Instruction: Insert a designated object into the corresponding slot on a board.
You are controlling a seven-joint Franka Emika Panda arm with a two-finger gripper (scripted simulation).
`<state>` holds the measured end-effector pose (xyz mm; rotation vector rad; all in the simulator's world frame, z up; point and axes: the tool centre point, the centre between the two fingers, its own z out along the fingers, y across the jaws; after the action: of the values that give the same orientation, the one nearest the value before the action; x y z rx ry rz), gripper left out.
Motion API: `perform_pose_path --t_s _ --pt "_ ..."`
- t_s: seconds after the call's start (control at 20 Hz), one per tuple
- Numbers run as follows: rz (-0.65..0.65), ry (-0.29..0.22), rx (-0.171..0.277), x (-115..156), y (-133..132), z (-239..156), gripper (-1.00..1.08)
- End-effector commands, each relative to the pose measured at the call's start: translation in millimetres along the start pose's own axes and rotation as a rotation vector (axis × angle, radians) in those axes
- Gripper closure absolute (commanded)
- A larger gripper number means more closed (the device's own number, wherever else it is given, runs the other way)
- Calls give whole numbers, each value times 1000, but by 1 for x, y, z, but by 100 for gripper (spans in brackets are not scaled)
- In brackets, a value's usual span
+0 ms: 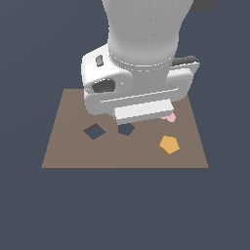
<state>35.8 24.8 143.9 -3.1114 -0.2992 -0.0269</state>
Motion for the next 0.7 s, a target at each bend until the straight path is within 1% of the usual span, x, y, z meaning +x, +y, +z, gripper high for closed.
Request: perform_pose_path --t_s 0.0,0.35,0.65 --pt "-73 -3 0 11 -10 13 -92" --pt "-323 -12 -3 44 -51 55 -92" --pt "-482 -18 -6 59 -80 81 -92"
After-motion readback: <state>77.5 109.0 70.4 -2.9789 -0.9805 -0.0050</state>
